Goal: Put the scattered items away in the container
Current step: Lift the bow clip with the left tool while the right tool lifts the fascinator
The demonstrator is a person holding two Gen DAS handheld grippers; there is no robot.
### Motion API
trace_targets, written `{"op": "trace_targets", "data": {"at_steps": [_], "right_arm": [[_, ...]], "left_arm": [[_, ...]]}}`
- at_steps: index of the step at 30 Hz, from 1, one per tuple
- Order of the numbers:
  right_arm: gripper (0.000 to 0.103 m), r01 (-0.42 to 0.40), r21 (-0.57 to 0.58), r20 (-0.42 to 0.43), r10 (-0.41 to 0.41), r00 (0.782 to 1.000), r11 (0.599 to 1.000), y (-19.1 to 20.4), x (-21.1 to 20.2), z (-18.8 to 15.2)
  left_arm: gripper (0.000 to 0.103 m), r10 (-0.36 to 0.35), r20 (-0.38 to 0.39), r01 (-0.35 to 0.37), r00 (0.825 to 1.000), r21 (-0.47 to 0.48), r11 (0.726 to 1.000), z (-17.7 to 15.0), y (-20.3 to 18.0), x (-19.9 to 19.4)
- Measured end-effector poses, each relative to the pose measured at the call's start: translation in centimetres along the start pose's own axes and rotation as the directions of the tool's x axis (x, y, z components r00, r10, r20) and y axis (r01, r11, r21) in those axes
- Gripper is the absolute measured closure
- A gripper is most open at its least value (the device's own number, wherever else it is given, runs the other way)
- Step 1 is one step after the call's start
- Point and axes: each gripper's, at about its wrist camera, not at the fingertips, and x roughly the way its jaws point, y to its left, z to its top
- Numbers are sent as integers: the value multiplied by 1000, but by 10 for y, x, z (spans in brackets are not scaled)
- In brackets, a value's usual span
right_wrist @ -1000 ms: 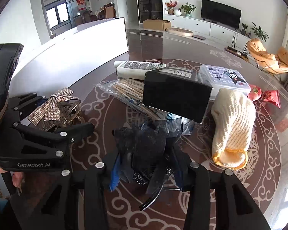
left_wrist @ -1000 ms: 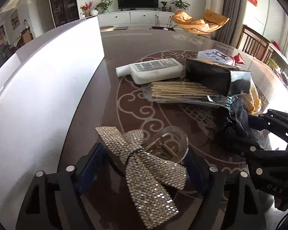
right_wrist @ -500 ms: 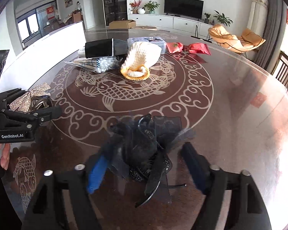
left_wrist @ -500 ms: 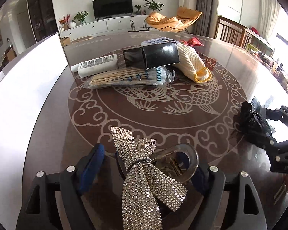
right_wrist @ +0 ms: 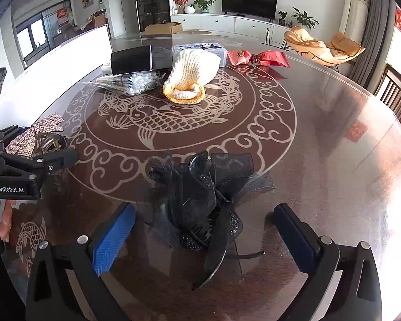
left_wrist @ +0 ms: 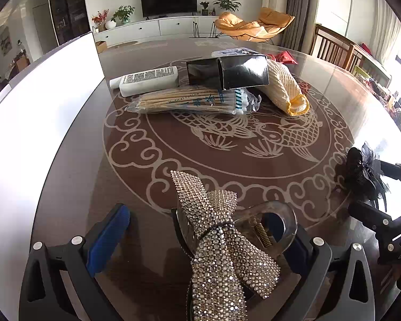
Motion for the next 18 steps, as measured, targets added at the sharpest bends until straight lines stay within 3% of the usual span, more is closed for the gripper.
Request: {"op": "trace_targets", "data": {"at_steps": [18], "right_arm": [[0,-1,0,0,1,1000,1000,1,0,0]], "left_arm": [[0,-4,1,4,1000,1,1000,4,-2,4]]}}
